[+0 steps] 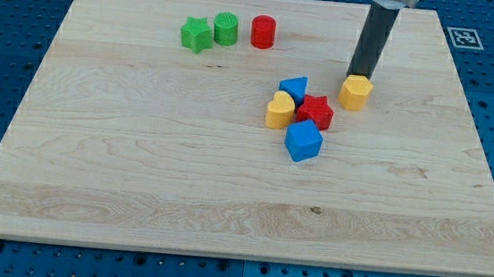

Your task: Push the yellow hexagon into the red star

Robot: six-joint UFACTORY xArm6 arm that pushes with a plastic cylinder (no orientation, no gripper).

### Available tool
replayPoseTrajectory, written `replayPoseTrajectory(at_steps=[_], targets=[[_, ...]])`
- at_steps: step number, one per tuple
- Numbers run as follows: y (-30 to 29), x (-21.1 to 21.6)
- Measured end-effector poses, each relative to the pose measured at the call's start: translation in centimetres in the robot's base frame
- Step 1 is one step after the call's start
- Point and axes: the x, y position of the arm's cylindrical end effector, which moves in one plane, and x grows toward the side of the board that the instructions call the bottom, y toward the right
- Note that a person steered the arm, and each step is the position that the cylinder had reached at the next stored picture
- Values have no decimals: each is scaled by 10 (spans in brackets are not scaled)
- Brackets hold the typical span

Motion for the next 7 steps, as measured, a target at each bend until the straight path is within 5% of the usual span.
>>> replayPoseTrajectory(at_steps=[4, 7], targets=[[45, 20], [4, 26]])
